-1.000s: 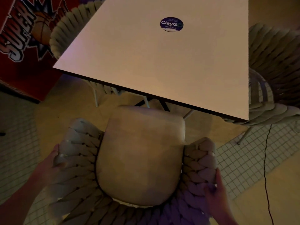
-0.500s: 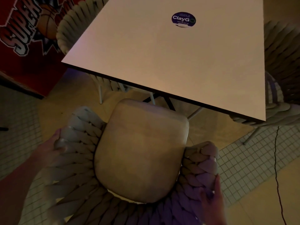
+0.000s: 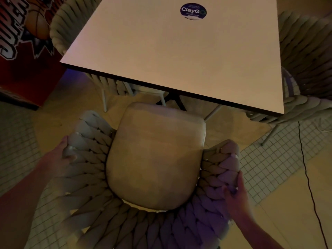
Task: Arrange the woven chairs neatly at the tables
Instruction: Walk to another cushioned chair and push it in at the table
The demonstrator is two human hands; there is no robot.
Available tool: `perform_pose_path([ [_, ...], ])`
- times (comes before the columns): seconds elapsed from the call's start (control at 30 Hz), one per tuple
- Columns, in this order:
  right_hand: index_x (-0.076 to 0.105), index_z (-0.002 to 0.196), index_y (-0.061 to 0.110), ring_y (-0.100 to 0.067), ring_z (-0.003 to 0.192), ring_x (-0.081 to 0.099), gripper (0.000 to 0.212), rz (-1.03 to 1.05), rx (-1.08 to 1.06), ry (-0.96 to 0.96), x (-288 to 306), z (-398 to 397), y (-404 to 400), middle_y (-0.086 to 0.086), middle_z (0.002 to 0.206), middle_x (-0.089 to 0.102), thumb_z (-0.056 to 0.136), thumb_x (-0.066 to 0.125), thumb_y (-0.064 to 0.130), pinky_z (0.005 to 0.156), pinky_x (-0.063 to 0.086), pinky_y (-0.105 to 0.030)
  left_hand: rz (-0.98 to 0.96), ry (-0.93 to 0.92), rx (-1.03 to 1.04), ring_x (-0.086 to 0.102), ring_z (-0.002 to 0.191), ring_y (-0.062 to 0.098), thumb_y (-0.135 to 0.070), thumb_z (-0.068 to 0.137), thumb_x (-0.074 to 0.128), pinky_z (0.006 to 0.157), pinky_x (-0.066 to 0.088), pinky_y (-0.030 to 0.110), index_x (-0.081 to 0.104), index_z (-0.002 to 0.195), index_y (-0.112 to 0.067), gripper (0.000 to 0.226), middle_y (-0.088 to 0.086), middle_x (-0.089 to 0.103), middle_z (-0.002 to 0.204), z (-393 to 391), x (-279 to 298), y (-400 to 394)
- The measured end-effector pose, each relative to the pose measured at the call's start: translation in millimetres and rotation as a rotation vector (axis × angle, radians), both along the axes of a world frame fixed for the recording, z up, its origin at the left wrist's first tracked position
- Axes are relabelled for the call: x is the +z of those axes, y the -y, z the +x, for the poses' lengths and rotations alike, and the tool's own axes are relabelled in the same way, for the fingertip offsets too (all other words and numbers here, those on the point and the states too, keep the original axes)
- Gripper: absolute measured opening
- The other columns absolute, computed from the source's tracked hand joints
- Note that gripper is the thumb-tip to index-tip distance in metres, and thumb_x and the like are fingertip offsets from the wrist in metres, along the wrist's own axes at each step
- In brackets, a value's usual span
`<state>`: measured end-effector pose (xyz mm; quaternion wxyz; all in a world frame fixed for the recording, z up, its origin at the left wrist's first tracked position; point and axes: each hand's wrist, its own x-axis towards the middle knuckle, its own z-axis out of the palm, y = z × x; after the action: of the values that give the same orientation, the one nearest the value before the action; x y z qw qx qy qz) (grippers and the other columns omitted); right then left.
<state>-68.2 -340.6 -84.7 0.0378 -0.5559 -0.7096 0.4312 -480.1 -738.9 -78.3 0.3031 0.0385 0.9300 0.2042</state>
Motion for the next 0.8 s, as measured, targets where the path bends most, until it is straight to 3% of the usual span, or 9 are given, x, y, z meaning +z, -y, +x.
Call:
perform_pose_path([
  [0.13, 0.011, 0.152, 0.023, -0.033, 0.103, 0.062, 0.082, 0.025, 0.020, 0.045, 7.3, -3.1, 1.7, -0.011, 0.115, 0.064, 0.088, 0.062, 0.020, 0.081, 0.052, -0.044, 0.045, 0.009, 0.007, 0.038, 0.136, 0.036, -0.029, 0.083, 0.070, 0.110, 0.032, 0.050, 0.012, 0.151, -0.037, 0.089, 0.008, 0.035, 0.154, -0.7, 3.6, 2.0],
  [0.27, 0.009, 0.152, 0.027, -0.030, 0.094, 0.063, 0.082, 0.006, 0.007, 0.064, 11.0, -5.6, 3.3, -0.006, 0.101, 0.068, 0.088, 0.061, 0.023, 0.077, 0.053, -0.044, 0.062, 0.027, 0.045, 0.033, 0.139, 0.035, -0.023, 0.083, 0.070, 0.112, 0.029, 0.052, 0.014, 0.151, -0.034, 0.089, 0.009, 0.029, 0.156, -0.8, 4.2, -0.2],
  [0.43, 0.007, 0.152, 0.028, -0.026, 0.078, 0.063, 0.085, 0.002, 0.008, 0.079, 14.4, -5.9, 4.4, 0.000, 0.082, 0.068, 0.087, 0.061, 0.019, 0.067, 0.051, -0.040, 0.048, 0.009, 0.072, 0.035, 0.137, 0.035, -0.024, 0.084, 0.069, 0.111, 0.029, 0.045, 0.017, 0.151, -0.035, 0.086, 0.007, 0.032, 0.155, 4.3, 11.9, -6.8],
  [0.63, 0.008, 0.152, 0.025, -0.024, 0.075, 0.060, 0.085, 0.031, 0.030, 0.084, 18.3, -6.8, 3.1, 0.004, 0.077, 0.065, 0.087, 0.061, 0.017, 0.059, 0.043, -0.032, -0.003, 0.004, 0.067, 0.034, 0.137, 0.036, -0.024, 0.085, 0.068, 0.109, 0.029, 0.043, 0.015, 0.151, -0.032, 0.085, 0.010, 0.032, 0.155, 7.9, 19.2, -13.9],
  [0.8, 0.008, 0.152, 0.026, -0.027, 0.077, 0.061, 0.085, 0.015, 0.020, 0.088, 16.8, -5.1, 1.2, -0.002, 0.080, 0.066, 0.087, 0.062, 0.017, 0.064, 0.048, -0.036, -0.031, 0.000, 0.058, 0.037, 0.134, 0.040, -0.026, 0.086, 0.067, 0.106, 0.032, 0.046, 0.014, 0.151, -0.035, 0.084, 0.014, 0.035, 0.153, 11.8, 24.3, -17.5],
])
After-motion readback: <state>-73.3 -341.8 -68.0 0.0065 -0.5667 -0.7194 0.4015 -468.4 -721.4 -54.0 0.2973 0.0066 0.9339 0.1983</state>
